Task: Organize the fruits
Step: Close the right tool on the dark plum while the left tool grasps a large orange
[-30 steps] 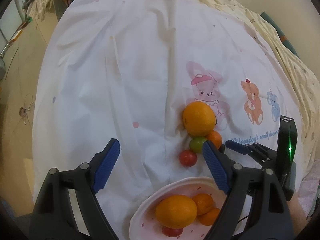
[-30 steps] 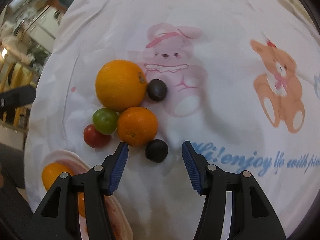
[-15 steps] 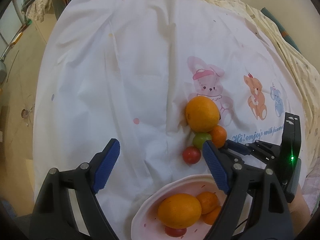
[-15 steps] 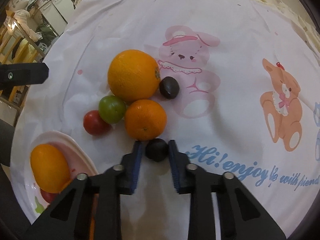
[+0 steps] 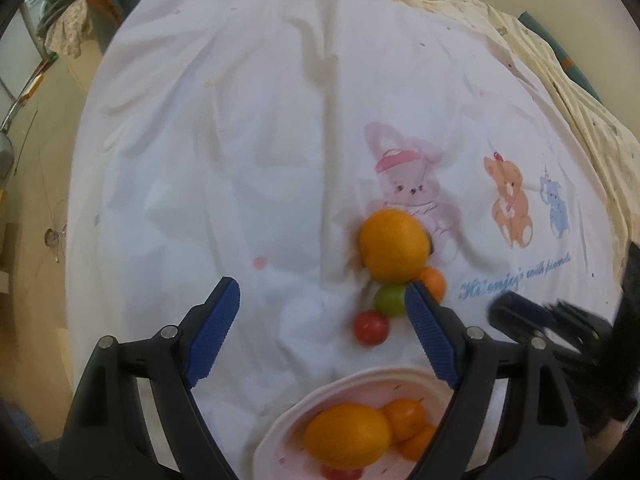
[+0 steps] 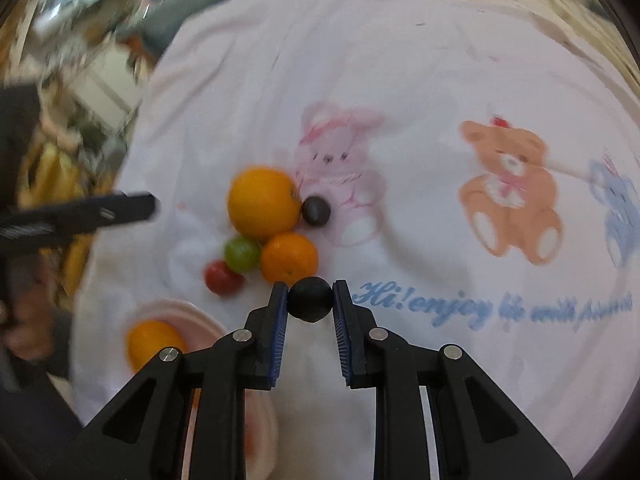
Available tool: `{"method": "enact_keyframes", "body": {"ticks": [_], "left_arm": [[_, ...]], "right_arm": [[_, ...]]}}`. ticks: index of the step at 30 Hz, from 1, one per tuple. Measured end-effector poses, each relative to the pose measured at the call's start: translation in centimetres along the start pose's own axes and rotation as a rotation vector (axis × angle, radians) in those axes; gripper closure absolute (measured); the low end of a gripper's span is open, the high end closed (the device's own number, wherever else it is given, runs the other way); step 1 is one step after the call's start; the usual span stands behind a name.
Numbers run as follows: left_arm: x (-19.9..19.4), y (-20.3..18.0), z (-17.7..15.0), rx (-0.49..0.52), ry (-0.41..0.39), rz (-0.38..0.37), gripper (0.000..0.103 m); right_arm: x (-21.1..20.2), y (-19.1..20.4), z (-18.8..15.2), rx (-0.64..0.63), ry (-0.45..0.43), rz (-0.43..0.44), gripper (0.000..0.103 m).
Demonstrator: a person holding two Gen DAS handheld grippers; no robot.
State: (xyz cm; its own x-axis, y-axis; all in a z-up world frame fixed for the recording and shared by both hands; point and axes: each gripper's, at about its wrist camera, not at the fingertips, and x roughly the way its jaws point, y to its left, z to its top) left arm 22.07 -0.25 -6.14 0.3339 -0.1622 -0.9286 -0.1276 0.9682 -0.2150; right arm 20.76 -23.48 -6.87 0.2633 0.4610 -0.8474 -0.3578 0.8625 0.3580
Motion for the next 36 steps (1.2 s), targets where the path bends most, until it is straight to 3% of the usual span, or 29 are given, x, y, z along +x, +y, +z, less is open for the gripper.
{"method": "enact_keyframes", "body": {"ticks": [6, 13, 16, 17, 18, 26, 36], "left_arm": [[2.4, -2.8, 1.8, 0.016, 0.039, -0.001, 0.021], [6.2, -4.2, 2.3, -0.018, 0.102, 0.008, 0.030], [7.5, -4.6, 2.1, -0.030, 0.144, -0.005, 0.042], [8.1, -5.0, 1.9, -0.012, 0.170, -0.013, 0.052], [8.4, -5.3, 1.8, 0.006, 0.176, -0.003, 0.053], [6.4, -4.9, 1.5, 0.036, 0.129, 0.002, 0.057], [-2.3, -2.3, 0.2, 0.072, 0.018, 0.005, 0.057]], "right_arm": [[-4.1, -1.5, -2.2, 0.148, -0.062, 0.021, 0.079], [-5.8, -3.2, -3.3, 0.234, -0.090, 0.037, 0.080], [-5.5, -3.7, -3.2, 0.253, -0.095, 0.044, 0.080], [-5.5, -3.9, -3.2, 0.255, -0.093, 0.046, 0.079], [-5.4, -3.9, -3.2, 0.258, -0.092, 0.047, 0.080], [-5.4, -3.6, -2.9, 0.256, -0.093, 0.086, 0.080], [-6.2, -2.2, -3.0, 0.217, -0.109, 0.096, 0.080]]}}
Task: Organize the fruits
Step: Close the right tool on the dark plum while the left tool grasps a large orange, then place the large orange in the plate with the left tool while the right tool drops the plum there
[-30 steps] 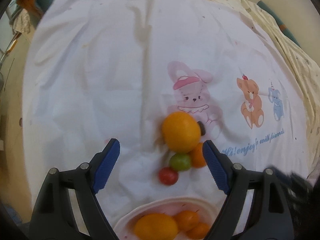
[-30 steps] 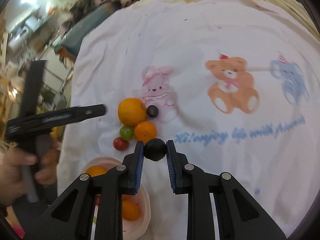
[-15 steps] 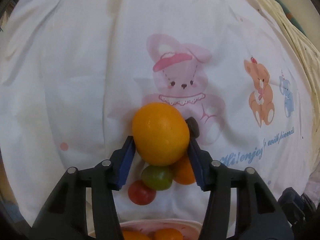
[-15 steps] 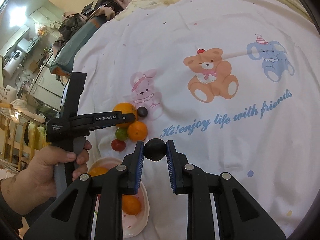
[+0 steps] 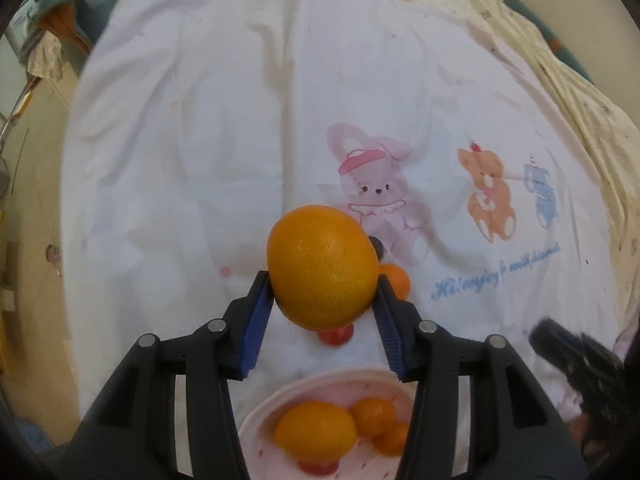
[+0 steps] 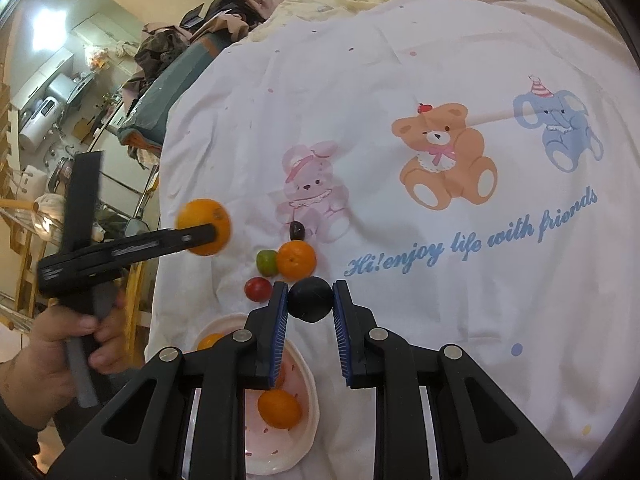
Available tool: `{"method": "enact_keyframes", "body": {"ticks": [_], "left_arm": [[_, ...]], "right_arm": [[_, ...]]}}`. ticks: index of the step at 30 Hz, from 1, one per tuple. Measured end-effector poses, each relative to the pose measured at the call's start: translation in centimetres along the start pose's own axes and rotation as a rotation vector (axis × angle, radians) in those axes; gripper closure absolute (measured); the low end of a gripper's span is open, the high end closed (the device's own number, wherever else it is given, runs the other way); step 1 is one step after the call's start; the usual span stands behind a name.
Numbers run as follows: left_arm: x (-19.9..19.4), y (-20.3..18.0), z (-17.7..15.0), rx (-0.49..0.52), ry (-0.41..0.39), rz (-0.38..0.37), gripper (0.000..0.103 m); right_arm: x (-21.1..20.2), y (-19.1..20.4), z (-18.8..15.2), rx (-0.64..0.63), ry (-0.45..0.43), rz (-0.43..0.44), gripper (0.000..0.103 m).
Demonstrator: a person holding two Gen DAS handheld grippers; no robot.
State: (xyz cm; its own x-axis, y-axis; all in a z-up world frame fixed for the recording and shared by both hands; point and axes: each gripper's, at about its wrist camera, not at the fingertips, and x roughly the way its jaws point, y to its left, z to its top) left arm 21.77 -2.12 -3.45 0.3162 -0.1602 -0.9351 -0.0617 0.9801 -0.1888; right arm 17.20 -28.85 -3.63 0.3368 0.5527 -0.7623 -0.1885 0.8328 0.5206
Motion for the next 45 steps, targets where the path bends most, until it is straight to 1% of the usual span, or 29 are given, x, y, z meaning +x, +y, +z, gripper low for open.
{"method": "enact_keyframes", "body": {"ticks": [5, 9, 13, 16, 21, 24, 27, 31, 34, 41, 42, 44, 45], "left_arm": [[-3.2, 0.3, -2.2, 0.019, -0.032, -0.011, 0.057], [-5.2, 1.3, -4.9, 0.038, -0.044, -0.029, 0.057], [-5.6, 2.1, -7.5, 0.035, -0.031, -0.049, 0.057], [-5.4, 2.9, -9.7, 0.035, -0.016, -0.056, 0.057], [-5.0, 4.0, -12.5, -0.009, 0.003, -0.111, 0.057], [-4.7, 4.2, -13.2, -0.006, -0.014, -0.102, 0.057], [-4.9, 4.9, -13.1, -0.040, -0.029, -0.121, 0.057], [-5.3, 5.6, -13.0, -0.065, -0.051, -0.124, 0.057], [-5.4, 6.2, -13.0, -0.092, -0.055, -0.138, 0.057], [-4.9, 6.7, -12.9, -0.114, -0.036, -0.143, 0.057], [-4.8, 6.6, -12.9, -0.111, -0.035, -0.143, 0.057], [-4.9, 6.4, -13.0, -0.100, -0.038, -0.141, 0.057], [-4.9, 6.3, -13.0, -0.093, -0.041, -0.138, 0.057]], "right_arm": [[-0.4, 1.4, -0.9, -0.037, -0.007, -0.005, 0.079], [-0.1, 2.2, -2.6, -0.052, 0.014, -0.010, 0.079], [0.5, 3.1, -4.1, -0.057, 0.043, -0.002, 0.079], [1.6, 4.4, -5.5, -0.093, 0.080, -0.006, 0.079], [3.5, 6.6, -6.8, -0.134, 0.116, 0.016, 0.079], [5.3, 7.3, -6.3, -0.133, 0.140, 0.021, 0.079], [7.9, 7.4, -5.8, -0.128, 0.199, -0.029, 0.079], [10.9, 7.0, -5.5, -0.073, 0.254, -0.023, 0.078], [11.5, 6.9, -5.0, -0.046, 0.267, 0.007, 0.076], [11.3, 7.2, -4.6, -0.066, 0.272, -0.020, 0.076], [10.9, 7.0, -4.6, -0.064, 0.268, -0.018, 0.075], [10.5, 6.9, -4.6, -0.057, 0.265, -0.022, 0.067], [10.3, 6.7, -4.7, -0.052, 0.260, -0.016, 0.052]]}}
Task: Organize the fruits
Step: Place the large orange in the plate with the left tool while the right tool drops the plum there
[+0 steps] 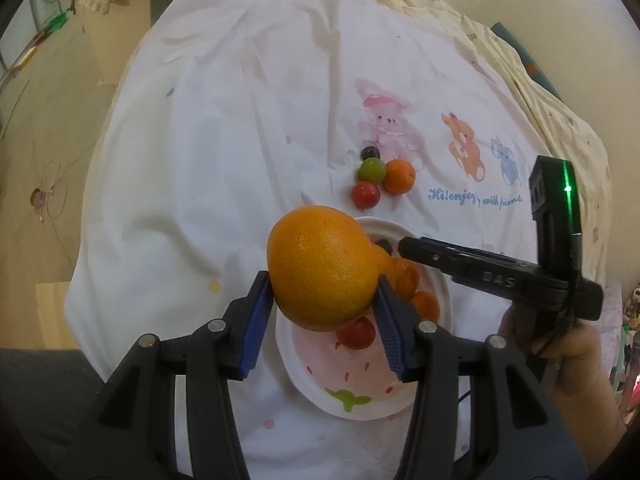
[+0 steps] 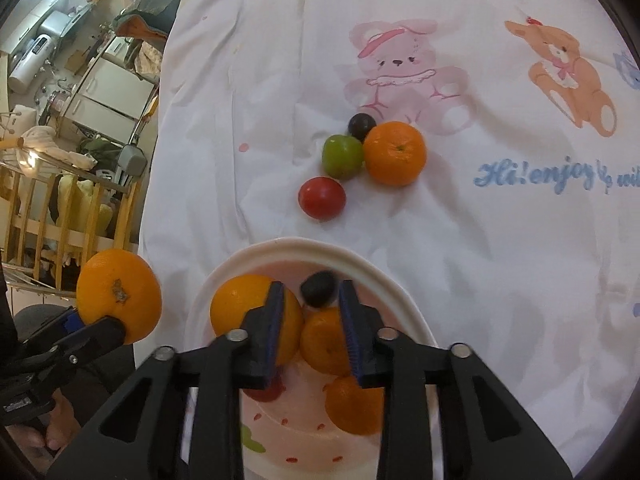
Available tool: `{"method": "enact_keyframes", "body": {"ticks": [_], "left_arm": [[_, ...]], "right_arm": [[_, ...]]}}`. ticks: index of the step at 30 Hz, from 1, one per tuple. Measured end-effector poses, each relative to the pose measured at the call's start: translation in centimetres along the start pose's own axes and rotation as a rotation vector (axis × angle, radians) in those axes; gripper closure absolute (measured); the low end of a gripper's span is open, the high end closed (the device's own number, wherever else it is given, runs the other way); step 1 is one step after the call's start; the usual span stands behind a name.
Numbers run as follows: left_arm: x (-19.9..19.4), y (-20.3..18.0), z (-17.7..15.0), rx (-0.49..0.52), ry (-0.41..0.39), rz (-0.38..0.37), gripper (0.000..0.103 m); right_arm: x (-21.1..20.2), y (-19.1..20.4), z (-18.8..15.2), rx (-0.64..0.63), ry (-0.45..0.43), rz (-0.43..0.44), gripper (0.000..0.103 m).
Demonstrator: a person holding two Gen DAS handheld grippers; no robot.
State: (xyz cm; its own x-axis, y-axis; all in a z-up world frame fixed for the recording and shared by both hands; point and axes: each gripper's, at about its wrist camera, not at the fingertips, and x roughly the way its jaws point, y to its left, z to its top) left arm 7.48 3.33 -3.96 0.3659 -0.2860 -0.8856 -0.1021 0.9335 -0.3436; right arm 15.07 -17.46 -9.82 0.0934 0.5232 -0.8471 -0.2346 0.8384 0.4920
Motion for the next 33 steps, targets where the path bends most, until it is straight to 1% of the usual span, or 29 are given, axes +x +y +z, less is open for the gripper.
{"method": "enact_keyframes", "body": {"ticks": [1, 2, 3, 4, 7, 10, 13, 16, 19, 22, 23, 26, 27, 29, 30, 31, 32, 33], "left_arm": [[0.0, -0.1, -0.1, 0.007, -0.003, 0.003, 0.057], [0.0, -0.2, -0.2, 0.012, -0.005, 0.004, 0.057], [0.0, -0.3, -0.2, 0.017, -0.007, 0.004, 0.057], [0.0, -0.4, -0.3, 0.018, -0.008, 0.004, 0.057], [0.2, -0.5, -0.6, 0.033, 0.005, 0.014, 0.057], [0.9, -0.7, -1.4, 0.067, 0.050, 0.036, 0.057], [1.8, -1.3, -3.0, 0.126, 0.111, 0.049, 0.057], [2.6, -2.1, -4.7, 0.172, 0.165, 0.037, 0.057], [3.3, -2.9, -5.2, 0.197, 0.172, 0.046, 0.057], [4.2, -3.1, -4.9, 0.196, 0.177, 0.068, 0.057], [4.4, -2.9, -4.8, 0.187, 0.188, 0.073, 0.057], [4.7, -1.8, -4.3, 0.141, 0.187, 0.078, 0.056], [4.8, -1.7, -4.2, 0.130, 0.189, 0.077, 0.054], [5.0, -1.8, -4.2, 0.140, 0.182, 0.090, 0.052], [5.0, -1.9, -4.2, 0.149, 0.174, 0.107, 0.047], [4.9, -2.0, -4.2, 0.157, 0.164, 0.124, 0.045], [4.8, -2.1, -4.1, 0.163, 0.155, 0.136, 0.041], [4.8, -2.1, -4.1, 0.168, 0.148, 0.153, 0.036]], "right_arm": [[-0.6, -0.2, -0.2, 0.005, -0.014, 0.009, 0.037], [-1.1, -0.4, -0.3, 0.006, -0.027, 0.005, 0.036], [-2.0, -0.6, -0.5, 0.006, -0.044, -0.016, 0.036], [-2.8, -0.7, -0.8, 0.008, -0.062, -0.019, 0.036], [-5.4, -1.3, -2.1, 0.021, -0.101, 0.007, 0.036], [-7.2, -1.9, -3.9, 0.018, -0.122, -0.008, 0.035], [-7.7, -2.7, -5.5, 0.052, -0.130, 0.014, 0.035], [-7.7, -3.6, -6.5, 0.088, -0.124, 0.034, 0.035], [-7.8, -3.8, -6.6, 0.101, -0.139, 0.026, 0.035], [-8.2, -3.9, -6.3, 0.116, -0.163, 0.037, 0.034], [-8.3, -4.1, -6.3, 0.120, -0.170, 0.036, 0.034], [-8.5, -4.5, -6.4, 0.130, -0.179, 0.027, 0.034], [-8.6, -4.6, -6.4, 0.136, -0.181, 0.027, 0.034], [-8.6, -5.0, -6.3, 0.152, -0.182, 0.030, 0.034], [-8.6, -5.0, -6.2, 0.155, -0.183, 0.032, 0.034], [-8.6, -5.0, -6.2, 0.157, -0.184, 0.034, 0.034], [-8.5, -5.0, -6.1, 0.159, -0.184, 0.039, 0.034], [-8.5, -5.0, -6.2, 0.161, -0.183, 0.049, 0.034]]}}
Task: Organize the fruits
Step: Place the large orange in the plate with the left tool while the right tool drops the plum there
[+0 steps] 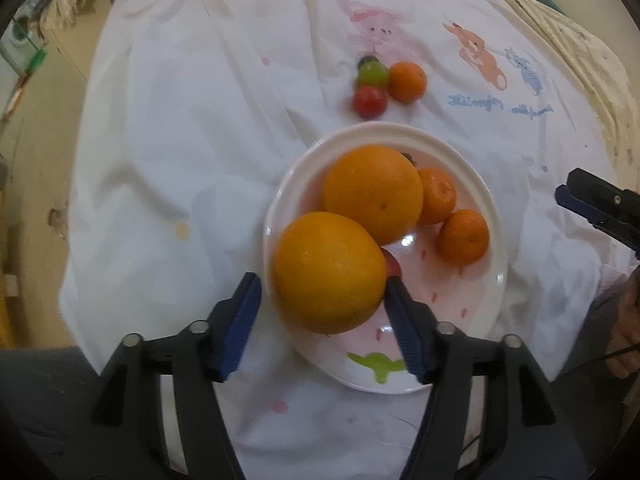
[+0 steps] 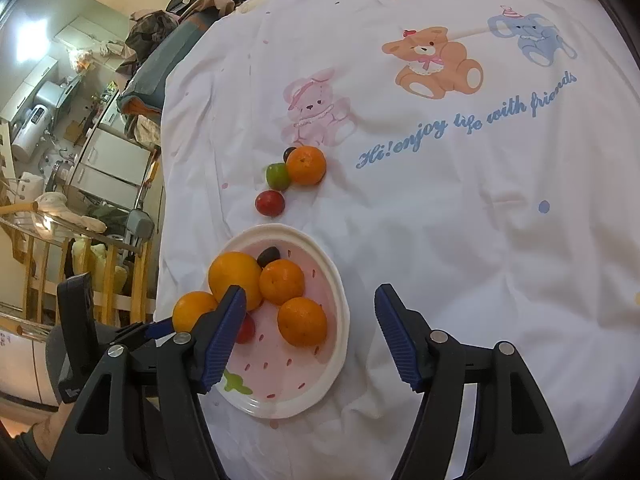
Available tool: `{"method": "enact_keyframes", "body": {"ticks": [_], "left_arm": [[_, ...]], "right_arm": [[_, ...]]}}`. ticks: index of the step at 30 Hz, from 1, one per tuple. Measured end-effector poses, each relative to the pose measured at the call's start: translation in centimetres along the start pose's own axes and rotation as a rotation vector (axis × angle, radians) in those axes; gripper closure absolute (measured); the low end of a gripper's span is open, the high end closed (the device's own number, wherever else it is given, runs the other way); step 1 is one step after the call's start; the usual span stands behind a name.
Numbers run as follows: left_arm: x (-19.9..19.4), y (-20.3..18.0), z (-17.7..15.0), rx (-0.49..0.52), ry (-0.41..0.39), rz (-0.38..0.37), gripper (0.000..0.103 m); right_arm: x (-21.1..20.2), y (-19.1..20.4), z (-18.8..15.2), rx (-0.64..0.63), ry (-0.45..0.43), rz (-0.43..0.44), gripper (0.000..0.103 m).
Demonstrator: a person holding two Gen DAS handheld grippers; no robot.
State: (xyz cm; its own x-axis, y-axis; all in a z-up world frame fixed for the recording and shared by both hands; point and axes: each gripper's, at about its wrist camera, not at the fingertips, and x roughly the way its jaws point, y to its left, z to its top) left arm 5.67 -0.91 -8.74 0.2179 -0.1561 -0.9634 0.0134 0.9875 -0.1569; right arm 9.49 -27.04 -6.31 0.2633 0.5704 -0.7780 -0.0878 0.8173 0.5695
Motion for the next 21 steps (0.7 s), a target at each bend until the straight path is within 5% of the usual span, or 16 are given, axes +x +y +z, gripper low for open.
{"method": "enact_keyframes", "body": {"ticks": [3, 21], "left_arm": [[-0.1, 0.1, 0.0, -0.008, -0.002, -0.008, 0.025], [-3.3, 0.1, 0.4, -0.042, -0.113, -0.045, 0.014]], "right_arm": [[0.1, 0.1, -0.1, -0.006, 0.004, -0.005, 0.034], [-0.4, -0.1, -0.3, -0.006, -0.007, -0.014, 0.033]]}}
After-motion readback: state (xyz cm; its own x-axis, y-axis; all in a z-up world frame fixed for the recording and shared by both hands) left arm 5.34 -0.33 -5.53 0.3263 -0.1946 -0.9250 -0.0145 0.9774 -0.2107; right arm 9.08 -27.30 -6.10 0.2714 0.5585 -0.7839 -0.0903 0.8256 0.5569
